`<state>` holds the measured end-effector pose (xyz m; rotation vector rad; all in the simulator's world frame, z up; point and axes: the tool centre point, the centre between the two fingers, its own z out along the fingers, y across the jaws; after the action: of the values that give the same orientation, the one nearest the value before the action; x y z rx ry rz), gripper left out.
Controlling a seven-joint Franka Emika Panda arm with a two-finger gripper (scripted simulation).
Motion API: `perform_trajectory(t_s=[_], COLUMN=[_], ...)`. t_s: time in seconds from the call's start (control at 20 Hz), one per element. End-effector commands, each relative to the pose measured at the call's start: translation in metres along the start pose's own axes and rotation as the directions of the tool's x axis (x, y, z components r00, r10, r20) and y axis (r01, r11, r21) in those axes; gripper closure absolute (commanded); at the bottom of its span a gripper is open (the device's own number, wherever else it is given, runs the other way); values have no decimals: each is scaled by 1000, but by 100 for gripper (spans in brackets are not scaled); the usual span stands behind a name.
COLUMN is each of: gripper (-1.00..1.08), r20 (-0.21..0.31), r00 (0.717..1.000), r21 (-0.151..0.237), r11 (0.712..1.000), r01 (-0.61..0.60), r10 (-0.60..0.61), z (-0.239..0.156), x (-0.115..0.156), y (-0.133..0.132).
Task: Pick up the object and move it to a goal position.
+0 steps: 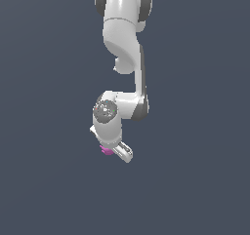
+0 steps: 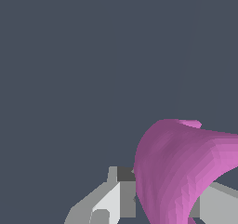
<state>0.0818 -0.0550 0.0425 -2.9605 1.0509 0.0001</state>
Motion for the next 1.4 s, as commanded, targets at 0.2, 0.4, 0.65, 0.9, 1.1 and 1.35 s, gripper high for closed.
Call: perform_trajectory(t_s=[0.2, 0.4, 0.65, 0.9, 1.1, 1.35], gripper=[108, 108, 108, 108, 108, 108], r20=[-1, -13, -49, -101, -146, -191], r00=[1000, 1000, 997, 986, 968, 933], r21=[1, 20, 80, 178, 279, 407], r11=[1000, 1000, 995, 978, 947, 889], r01=[0, -13, -53, -109, -159, -209], r10=[0, 14, 57, 129, 205, 306], z=[0, -9, -35, -79, -127, -192], x=[0, -1, -4, -9, -14, -22], y=[-1, -9, -34, -71, -104, -140])
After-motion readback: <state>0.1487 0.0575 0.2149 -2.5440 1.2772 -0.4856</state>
